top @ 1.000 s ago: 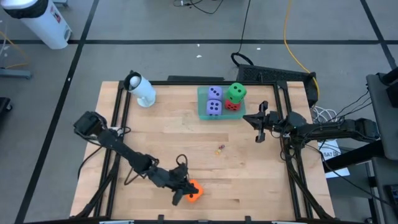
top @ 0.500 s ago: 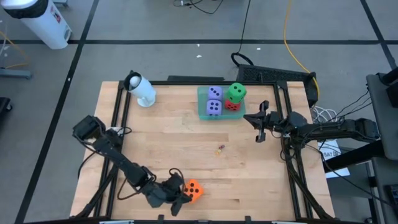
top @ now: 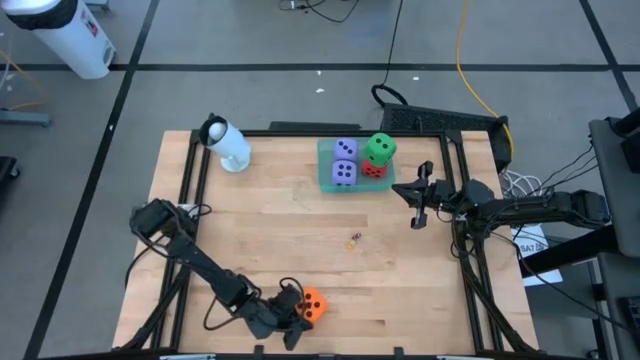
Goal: Pick & Place Dice
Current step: Put the large orange die into the bin
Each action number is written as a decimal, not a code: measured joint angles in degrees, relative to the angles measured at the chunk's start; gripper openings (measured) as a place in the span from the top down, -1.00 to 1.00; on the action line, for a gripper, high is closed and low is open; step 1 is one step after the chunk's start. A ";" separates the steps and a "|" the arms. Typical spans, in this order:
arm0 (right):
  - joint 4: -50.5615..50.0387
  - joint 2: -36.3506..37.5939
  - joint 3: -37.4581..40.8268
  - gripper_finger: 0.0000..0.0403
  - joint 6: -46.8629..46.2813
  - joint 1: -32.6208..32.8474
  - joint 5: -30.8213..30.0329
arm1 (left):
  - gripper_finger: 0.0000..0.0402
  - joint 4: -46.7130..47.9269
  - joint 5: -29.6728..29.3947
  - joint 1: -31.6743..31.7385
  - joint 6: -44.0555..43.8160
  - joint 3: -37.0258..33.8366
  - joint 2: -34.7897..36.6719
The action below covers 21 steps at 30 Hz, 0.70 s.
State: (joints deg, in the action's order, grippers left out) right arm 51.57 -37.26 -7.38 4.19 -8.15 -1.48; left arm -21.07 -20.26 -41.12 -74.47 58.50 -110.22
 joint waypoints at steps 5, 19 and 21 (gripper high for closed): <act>0.00 0.00 0.00 0.97 -0.02 0.01 0.00 | 0.97 2.90 -2.35 2.16 -0.02 0.11 -0.54; -0.60 0.00 0.00 0.97 -0.04 -0.01 0.02 | 0.96 6.38 0.94 13.12 12.15 0.15 -0.30; -0.93 0.02 0.00 0.97 -0.04 -0.01 0.02 | 0.95 6.44 1.11 14.75 12.71 0.11 -0.30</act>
State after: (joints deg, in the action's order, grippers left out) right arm 50.64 -37.23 -7.38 4.14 -8.16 -1.45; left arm -14.63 -19.16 -26.37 -61.76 58.61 -110.52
